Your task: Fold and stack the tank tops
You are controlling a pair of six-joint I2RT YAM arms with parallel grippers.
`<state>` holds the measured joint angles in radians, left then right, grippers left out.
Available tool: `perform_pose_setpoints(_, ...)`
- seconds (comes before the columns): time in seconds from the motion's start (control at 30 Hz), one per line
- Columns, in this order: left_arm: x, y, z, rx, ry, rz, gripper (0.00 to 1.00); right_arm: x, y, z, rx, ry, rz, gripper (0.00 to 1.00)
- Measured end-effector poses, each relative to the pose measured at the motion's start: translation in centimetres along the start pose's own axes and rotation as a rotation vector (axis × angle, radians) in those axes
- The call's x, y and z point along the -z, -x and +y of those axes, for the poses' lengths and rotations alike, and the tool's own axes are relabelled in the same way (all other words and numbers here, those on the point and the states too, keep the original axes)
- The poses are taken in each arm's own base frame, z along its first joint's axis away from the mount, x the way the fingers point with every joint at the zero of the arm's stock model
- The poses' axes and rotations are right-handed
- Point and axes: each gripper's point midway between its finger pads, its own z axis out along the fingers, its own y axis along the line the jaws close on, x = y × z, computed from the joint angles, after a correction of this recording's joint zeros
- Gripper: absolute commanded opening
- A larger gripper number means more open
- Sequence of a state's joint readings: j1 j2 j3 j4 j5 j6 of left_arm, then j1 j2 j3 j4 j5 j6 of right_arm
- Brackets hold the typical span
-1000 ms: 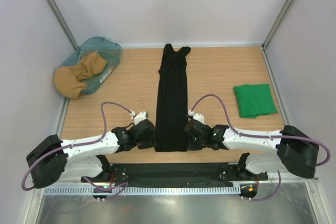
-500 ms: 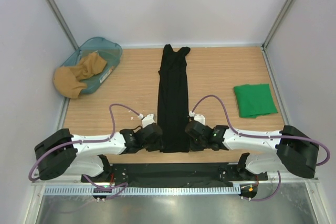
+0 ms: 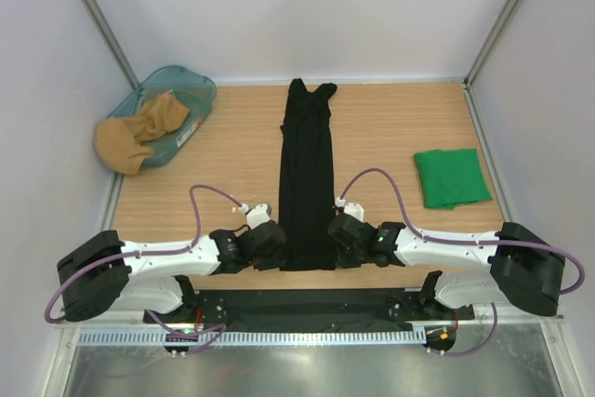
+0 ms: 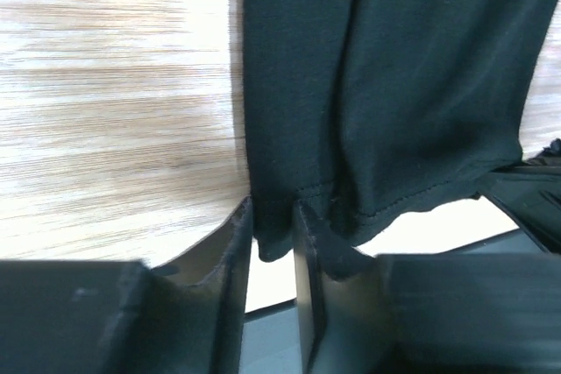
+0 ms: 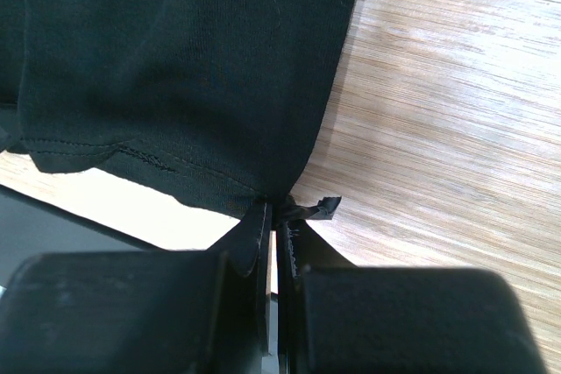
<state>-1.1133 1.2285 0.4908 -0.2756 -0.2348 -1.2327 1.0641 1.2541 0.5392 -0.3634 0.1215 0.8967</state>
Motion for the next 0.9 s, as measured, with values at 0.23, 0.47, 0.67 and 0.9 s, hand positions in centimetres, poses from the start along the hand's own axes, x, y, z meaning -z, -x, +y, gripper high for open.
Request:
perform_pose_setpoints(0.23, -0.1, 0.0, 0.5, 0.002, 0.026, -0.002, 0.0, 0.0, 0.0, -0.1, 0.001, -0.004, 0.002, 0.01)
perform_pose_setpoints(0.47, 0.9, 0.4, 1.4, -0.035, 0.083, -0.002, 0.0, 1.0, 0.6, 0.2, 0.016, -0.019, 0.0, 0.01)
perform_pose_setpoints(0.67, 2.6, 4.9, -2.8, -0.065, 0.053, -0.065, 0.0, 3.5, 4.6, 2.6, 0.054, -0.01, -0.086, 0.01)
perform_pose_setpoints(0.9, 3.4, 10.8, -4.9, -0.052, 0.05, -0.146, 0.0, 6.4, 12.3, 4.5, 0.036, -0.015, -0.217, 0.01)
